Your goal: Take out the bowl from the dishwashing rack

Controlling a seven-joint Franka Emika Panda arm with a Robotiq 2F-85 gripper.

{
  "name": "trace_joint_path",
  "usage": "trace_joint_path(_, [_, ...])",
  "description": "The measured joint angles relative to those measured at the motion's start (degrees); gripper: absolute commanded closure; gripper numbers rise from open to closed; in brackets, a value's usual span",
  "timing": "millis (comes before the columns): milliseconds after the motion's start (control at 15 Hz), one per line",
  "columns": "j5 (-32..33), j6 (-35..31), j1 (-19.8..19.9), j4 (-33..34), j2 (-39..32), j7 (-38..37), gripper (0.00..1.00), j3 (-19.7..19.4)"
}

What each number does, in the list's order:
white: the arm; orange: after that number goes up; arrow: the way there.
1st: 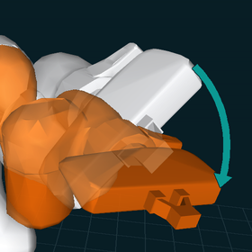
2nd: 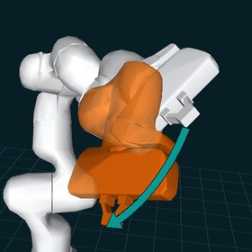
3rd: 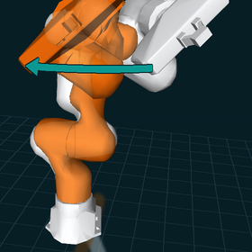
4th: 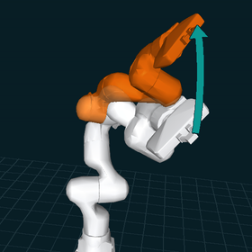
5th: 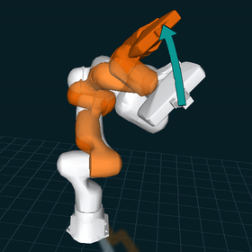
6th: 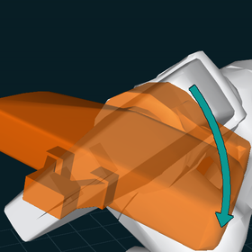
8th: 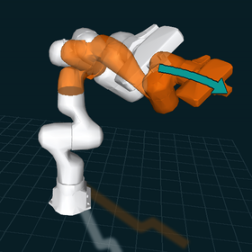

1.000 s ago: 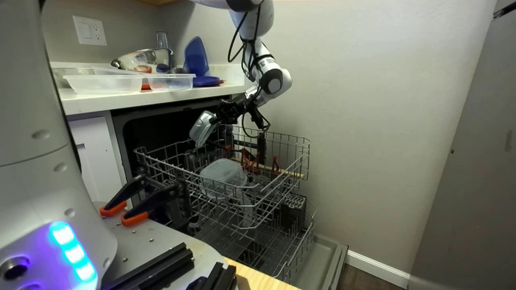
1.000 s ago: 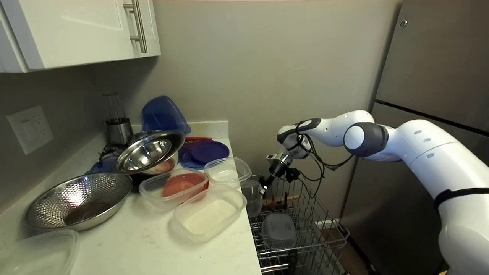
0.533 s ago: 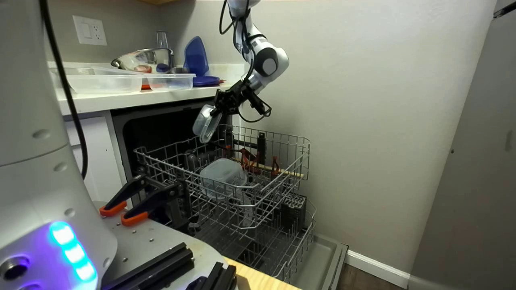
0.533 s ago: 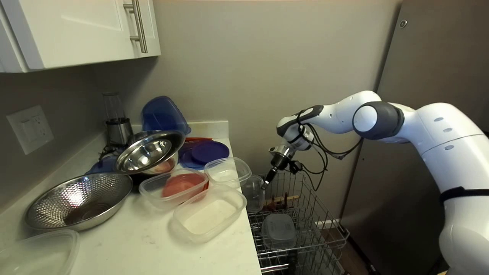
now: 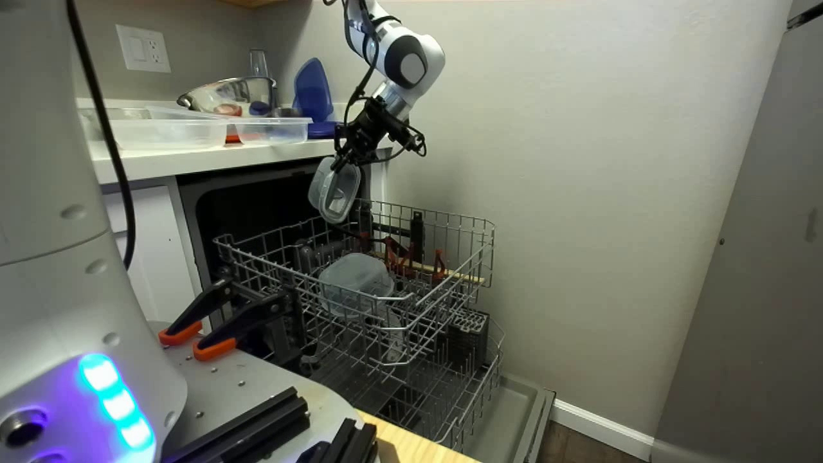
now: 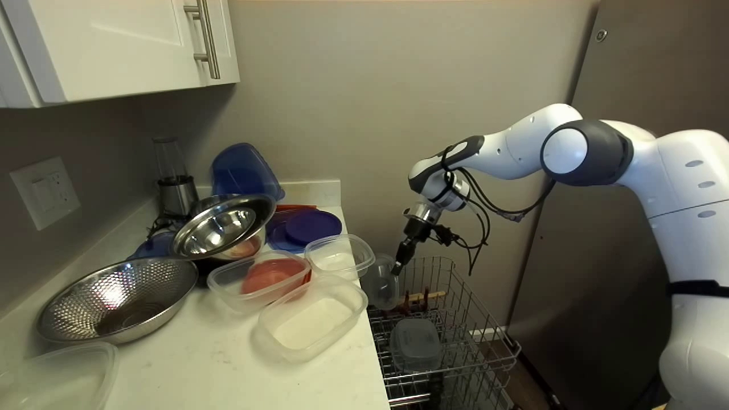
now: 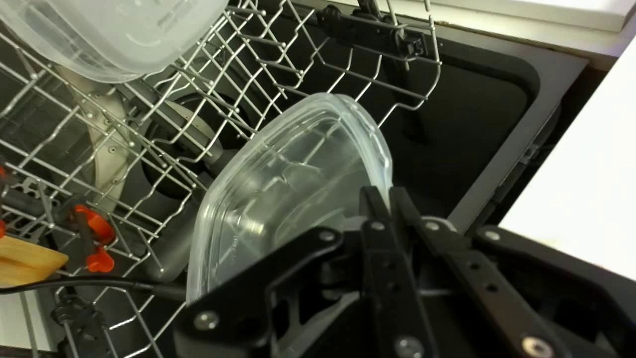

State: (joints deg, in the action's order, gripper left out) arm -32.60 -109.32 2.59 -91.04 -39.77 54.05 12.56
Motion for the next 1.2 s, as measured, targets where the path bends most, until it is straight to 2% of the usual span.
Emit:
trace_joint_path(467, [8.98, -2.66, -4.99, -6.46, 10.24, -18.82, 0.97, -2.09])
trace_joint_path(800, [17.57, -2.04, -7.61, -6.82, 13.63, -32.23, 0.97, -2.69])
trace_joint_path(1200, [27.48, 1.21, -11.37, -6.38, 15.72, -44.63, 0.97, -3.6])
